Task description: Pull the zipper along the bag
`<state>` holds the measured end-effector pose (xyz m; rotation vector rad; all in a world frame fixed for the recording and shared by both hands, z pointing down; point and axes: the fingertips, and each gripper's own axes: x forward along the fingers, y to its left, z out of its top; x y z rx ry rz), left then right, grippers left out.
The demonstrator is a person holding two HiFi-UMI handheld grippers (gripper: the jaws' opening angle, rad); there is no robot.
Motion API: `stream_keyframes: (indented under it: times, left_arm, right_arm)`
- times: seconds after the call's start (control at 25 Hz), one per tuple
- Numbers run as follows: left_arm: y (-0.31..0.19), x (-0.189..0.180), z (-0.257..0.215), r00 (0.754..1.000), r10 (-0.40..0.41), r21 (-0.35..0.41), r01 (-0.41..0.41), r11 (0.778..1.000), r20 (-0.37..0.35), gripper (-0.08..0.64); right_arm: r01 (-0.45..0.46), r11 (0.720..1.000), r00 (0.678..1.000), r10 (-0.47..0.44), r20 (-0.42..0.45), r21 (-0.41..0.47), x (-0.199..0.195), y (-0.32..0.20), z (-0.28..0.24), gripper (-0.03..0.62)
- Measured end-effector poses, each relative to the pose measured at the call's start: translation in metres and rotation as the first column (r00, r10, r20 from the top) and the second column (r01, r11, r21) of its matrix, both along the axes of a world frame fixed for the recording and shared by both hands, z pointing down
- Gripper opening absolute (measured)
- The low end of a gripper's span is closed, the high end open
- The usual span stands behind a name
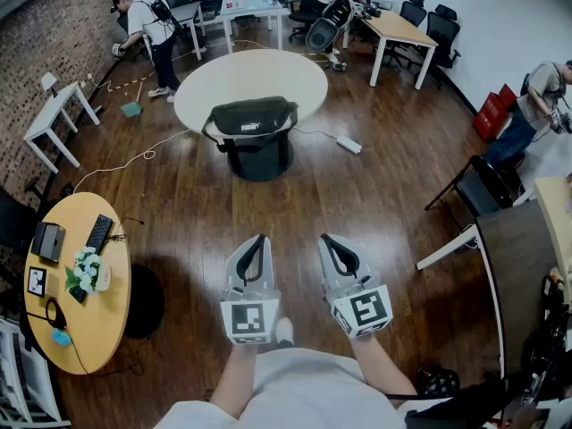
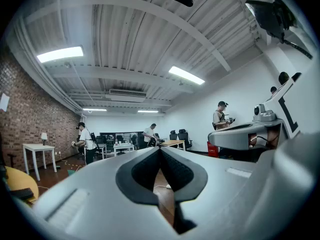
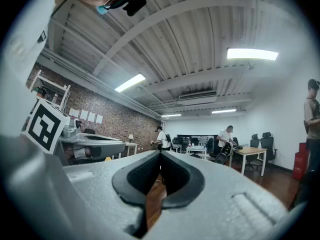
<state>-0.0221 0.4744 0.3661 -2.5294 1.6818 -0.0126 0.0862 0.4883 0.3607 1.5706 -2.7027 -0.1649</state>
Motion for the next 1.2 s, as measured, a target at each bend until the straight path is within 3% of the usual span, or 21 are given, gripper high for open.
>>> stream_keyframes:
  times: [0.2, 0.4, 0.6, 0.76, 0.92, 1.2]
  left_arm:
    - [-0.082, -0.029, 0.017, 1.000, -0.002, -0.051, 0.000, 0.999, -0.031, 0.015]
    - [-0.146, -0.027, 0.038, 0.999, 0.015, -0.120, -0.019, 0.993, -0.034, 0.015]
    - [-0.225, -0.018, 0.046, 1.000, -0.003, -0.110, 0.000, 0.994, -0.027, 0.015]
    - [-0.303, 0.001, 0.032, 0.999, -0.030, -0.080, 0.031, 0.996, 0.018, 0.015]
    - [-0.369, 0.005, 0.012, 0.997, -0.076, -0.035, 0.076, 0.996, 0.004, 0.015]
    - [-0.450, -0.006, 0.061, 0.995, -0.095, -0.158, 0.096, 0.983, 0.012, 0.015]
  right_arm:
    - [-0.009, 0.999, 1.000, 0.008, -0.021, -0.038, -0.027, -0.072, 0.020, -0.008]
    - [-0.045, 0.993, 0.999, 0.042, -0.032, -0.109, -0.018, -0.147, 0.039, -0.008]
    - [-0.044, 0.992, 0.999, 0.044, -0.005, -0.118, -0.002, -0.233, 0.055, -0.008]
    - [0.034, 0.994, 0.999, -0.030, 0.043, -0.104, 0.011, -0.327, 0.048, -0.008]
    - [0.061, 0.992, 0.997, -0.056, 0.043, -0.109, 0.025, -0.405, 0.044, -0.008]
    - [0.087, 0.955, 0.996, -0.080, 0.037, -0.285, 0.010, -0.490, 0.110, -0.008]
